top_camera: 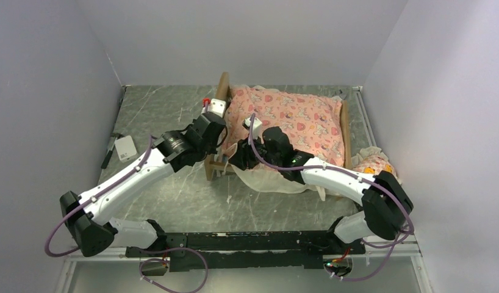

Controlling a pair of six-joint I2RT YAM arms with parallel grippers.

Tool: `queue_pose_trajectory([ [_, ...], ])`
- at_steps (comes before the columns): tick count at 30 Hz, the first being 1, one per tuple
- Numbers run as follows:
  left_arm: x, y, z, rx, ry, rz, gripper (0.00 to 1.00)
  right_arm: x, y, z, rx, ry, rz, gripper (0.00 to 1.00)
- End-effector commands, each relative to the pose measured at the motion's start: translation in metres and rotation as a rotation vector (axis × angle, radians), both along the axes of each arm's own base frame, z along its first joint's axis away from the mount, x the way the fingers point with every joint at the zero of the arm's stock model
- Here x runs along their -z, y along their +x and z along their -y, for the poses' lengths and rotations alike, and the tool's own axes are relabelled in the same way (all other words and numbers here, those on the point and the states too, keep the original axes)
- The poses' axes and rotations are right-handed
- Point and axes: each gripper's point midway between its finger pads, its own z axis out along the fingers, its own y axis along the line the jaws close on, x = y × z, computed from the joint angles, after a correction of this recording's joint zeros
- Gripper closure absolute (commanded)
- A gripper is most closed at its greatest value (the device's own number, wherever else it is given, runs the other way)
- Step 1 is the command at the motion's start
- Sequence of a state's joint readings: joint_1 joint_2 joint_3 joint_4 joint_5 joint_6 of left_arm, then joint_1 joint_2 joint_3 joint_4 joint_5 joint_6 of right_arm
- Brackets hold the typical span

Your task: Set up the pet bed

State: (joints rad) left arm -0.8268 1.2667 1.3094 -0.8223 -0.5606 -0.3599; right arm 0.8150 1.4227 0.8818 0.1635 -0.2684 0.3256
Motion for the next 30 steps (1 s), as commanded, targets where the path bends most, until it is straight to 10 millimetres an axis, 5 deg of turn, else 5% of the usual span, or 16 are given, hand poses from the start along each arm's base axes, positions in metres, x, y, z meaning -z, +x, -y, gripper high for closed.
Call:
queue_pose_trajectory([
  [1,-0.036,0.034,0.028,0.038,-0.032,0.159,1.0,-0.035,-0.001,0.0,0.015,0.051,0.06,0.54],
  [12,-0.014,0.079,0.039,0.064,-0.077,0.121,1.0,-0.052,-0.006,0.058,0.408,0.041,0.205,0.35],
  [20,0.019,0.091,0.058,0.145,-0.116,0.038,0.98,-0.015,-0.038,0.006,0.353,0.106,0.145,0.51],
  [22,0.021,0.09,0.058,0.146,-0.126,0.027,0.88,-0.001,-0.037,-0.004,0.377,0.096,0.131,0.52],
  [25,0.013,0.087,0.049,0.129,-0.125,0.034,0.57,0.012,-0.032,-0.02,0.406,0.082,0.131,0.52],
  [30,-0.029,0.073,0.018,0.063,-0.123,0.127,0.27,0.03,-0.018,-0.045,0.421,-0.004,0.161,0.53],
])
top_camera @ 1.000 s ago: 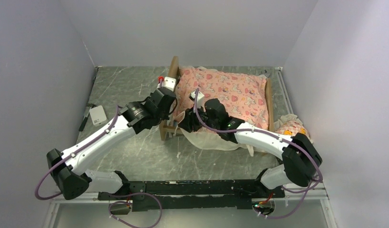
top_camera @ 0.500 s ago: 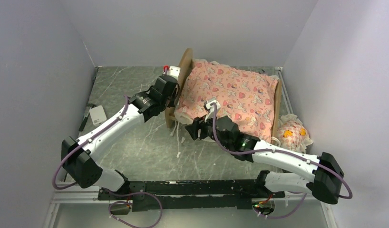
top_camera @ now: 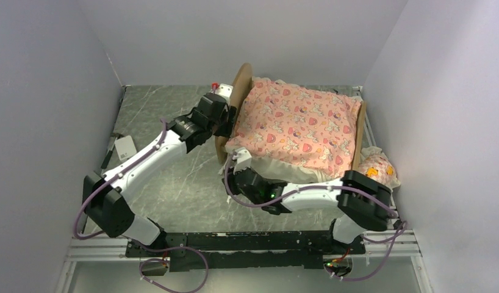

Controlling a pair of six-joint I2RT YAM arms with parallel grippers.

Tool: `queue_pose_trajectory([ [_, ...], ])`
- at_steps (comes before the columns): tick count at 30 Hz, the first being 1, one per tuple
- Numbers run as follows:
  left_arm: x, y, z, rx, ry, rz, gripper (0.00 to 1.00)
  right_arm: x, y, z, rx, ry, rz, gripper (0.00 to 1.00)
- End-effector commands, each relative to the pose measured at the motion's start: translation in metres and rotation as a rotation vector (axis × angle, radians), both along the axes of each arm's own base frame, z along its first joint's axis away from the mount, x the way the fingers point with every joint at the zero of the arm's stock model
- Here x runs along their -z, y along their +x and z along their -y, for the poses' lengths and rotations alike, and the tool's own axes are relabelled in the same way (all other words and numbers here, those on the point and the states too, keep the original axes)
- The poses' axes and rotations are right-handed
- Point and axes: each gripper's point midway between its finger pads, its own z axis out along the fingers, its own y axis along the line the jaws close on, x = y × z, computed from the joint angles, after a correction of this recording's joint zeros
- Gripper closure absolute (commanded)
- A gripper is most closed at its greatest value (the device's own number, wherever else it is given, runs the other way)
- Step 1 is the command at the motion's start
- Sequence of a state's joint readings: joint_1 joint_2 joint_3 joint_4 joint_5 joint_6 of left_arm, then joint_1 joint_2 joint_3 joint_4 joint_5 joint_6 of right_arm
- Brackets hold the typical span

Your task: Set up the pet bed

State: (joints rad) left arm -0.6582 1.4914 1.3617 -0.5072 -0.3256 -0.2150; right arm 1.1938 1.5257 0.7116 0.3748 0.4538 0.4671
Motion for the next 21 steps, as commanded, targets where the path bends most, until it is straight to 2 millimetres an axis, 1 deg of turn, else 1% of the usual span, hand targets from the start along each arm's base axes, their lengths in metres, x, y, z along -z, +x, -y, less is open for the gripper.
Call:
queue_pose_trajectory([
  [1,-0.058,-0.017,-0.029,-0.053,-0.035,0.12,0.23,-0.036,0.026,-0.034,0.069,0.088,0.084,0.53],
  [3,-0.073,-0.025,-0.046,-0.094,-0.027,0.157,0.14,-0.025,0.029,-0.044,0.059,0.04,0.086,0.54],
  [5,-0.083,-0.033,-0.066,-0.143,-0.014,0.187,0.11,-0.015,0.033,-0.05,0.058,-0.008,0.083,0.57],
  [7,-0.089,-0.04,-0.09,-0.211,0.0,0.214,0.09,-0.003,0.037,-0.054,0.061,-0.052,0.078,0.6],
  [10,-0.084,-0.049,-0.127,-0.318,0.007,0.23,0.06,0.011,0.04,-0.061,0.059,-0.113,0.065,0.62],
  [13,-0.073,-0.053,-0.154,-0.392,-0.005,0.235,0.04,0.028,0.042,-0.066,0.046,-0.176,0.046,0.69],
  [14,-0.069,-0.054,-0.162,-0.417,-0.007,0.228,0.04,0.034,0.042,-0.067,0.044,-0.197,0.039,0.7],
  [16,-0.061,-0.054,-0.175,-0.455,-0.014,0.211,0.03,0.044,0.045,-0.068,0.046,-0.231,0.026,0.71],
  [18,-0.054,-0.051,-0.183,-0.478,-0.019,0.201,0.04,0.054,0.047,-0.067,0.054,-0.263,0.005,0.71],
  [21,-0.049,-0.047,-0.195,-0.52,-0.02,0.179,0.04,0.067,0.051,-0.065,0.075,-0.304,-0.02,0.71],
])
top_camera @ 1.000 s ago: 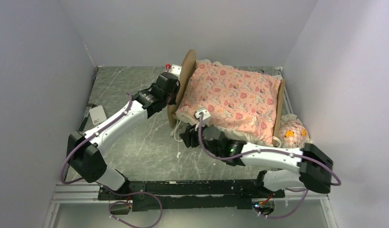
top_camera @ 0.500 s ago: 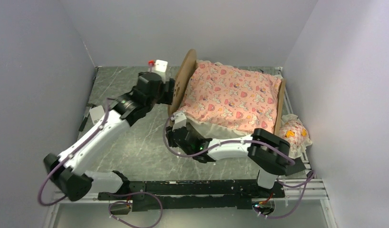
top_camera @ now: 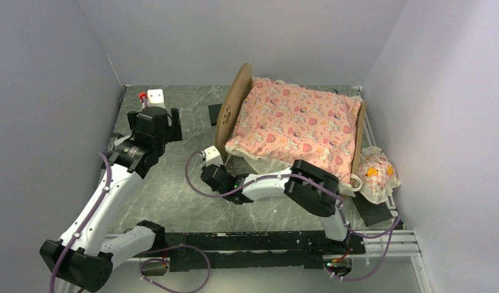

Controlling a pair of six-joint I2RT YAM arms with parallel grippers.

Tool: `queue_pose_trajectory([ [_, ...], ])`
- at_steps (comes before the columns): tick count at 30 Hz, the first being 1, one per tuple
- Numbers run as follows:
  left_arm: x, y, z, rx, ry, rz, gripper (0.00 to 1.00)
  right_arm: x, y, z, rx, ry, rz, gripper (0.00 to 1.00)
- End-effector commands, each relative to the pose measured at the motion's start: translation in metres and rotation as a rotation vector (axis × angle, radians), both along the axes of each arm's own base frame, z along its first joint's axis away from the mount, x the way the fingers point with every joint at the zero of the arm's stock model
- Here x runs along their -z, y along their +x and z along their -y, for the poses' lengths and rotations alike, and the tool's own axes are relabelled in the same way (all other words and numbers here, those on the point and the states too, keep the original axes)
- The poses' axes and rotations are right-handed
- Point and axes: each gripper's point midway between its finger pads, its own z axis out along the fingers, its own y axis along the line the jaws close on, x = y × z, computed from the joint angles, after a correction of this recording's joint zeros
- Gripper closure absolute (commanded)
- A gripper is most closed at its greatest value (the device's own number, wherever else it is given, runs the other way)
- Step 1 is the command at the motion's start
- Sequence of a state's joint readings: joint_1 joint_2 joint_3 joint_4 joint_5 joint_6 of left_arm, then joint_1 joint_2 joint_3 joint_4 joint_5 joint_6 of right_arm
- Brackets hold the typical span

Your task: Set up the pet bed

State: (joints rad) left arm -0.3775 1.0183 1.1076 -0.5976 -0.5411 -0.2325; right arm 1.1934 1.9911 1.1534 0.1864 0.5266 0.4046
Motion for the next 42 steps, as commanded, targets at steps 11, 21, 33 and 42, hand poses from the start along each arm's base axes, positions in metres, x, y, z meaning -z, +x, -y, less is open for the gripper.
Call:
queue_pose_trajectory([
  [11,0.002,0.01,-0.016,-0.046,-0.082,0.01,0.05,0.001,0.018,0.019,0.134,-0.09,0.002,0.64],
  [21,0.004,0.013,-0.014,-0.025,-0.084,0.026,0.05,-0.013,0.024,0.027,0.193,-0.078,0.019,0.63],
  [33,0.007,0.015,-0.014,-0.02,-0.085,0.032,0.06,-0.009,0.039,0.031,0.227,-0.064,0.0,0.62],
  [42,0.009,0.015,-0.012,-0.004,-0.087,0.039,0.06,0.006,0.046,0.031,0.227,-0.065,-0.043,0.66],
])
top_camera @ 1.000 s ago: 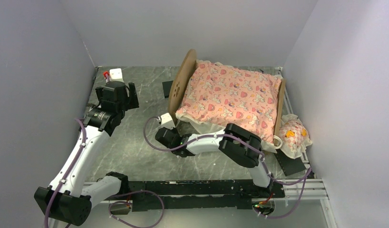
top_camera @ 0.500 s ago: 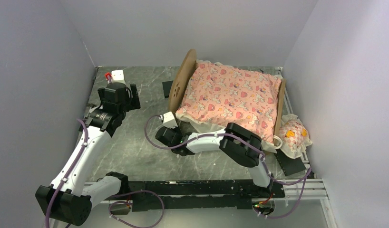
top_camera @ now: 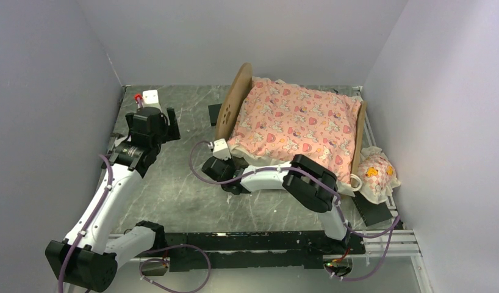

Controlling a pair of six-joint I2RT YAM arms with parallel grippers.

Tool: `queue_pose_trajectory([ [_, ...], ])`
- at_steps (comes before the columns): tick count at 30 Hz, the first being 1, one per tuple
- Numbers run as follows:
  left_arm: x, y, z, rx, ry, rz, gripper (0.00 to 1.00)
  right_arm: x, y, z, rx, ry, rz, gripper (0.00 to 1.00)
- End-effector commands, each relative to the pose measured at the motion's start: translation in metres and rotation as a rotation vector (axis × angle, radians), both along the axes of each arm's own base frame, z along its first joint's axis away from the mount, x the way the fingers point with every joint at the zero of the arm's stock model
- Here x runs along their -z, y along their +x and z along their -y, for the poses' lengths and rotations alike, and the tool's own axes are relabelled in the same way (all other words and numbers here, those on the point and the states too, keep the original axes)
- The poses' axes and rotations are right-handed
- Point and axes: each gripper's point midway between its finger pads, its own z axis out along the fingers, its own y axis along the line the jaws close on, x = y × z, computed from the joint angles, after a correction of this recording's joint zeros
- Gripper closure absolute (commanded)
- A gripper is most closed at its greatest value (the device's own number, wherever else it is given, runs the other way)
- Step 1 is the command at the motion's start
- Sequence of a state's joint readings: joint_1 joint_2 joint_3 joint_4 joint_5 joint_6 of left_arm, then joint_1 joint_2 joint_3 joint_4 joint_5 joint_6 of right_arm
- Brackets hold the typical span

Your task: Set up the pet bed

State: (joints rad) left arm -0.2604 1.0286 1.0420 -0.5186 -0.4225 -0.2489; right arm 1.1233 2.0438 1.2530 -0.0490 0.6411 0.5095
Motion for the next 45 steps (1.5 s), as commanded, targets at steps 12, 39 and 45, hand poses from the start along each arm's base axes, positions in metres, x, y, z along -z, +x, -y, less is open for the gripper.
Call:
queue_pose_trajectory([
  [12,-0.006,0.006,0.007,0.041,-0.02,0.03,0.08,-0.019,-0.001,-0.014,-0.081,0.069,-0.017,1.0],
  [39,0.025,-0.002,0.029,0.142,-0.08,-0.097,0.08,-0.085,-0.098,-0.012,-0.458,0.029,0.015,0.45],
  [45,0.05,-0.021,0.047,0.202,-0.165,-0.212,0.09,-0.043,-0.076,0.027,-0.369,0.024,-0.052,0.43],
])
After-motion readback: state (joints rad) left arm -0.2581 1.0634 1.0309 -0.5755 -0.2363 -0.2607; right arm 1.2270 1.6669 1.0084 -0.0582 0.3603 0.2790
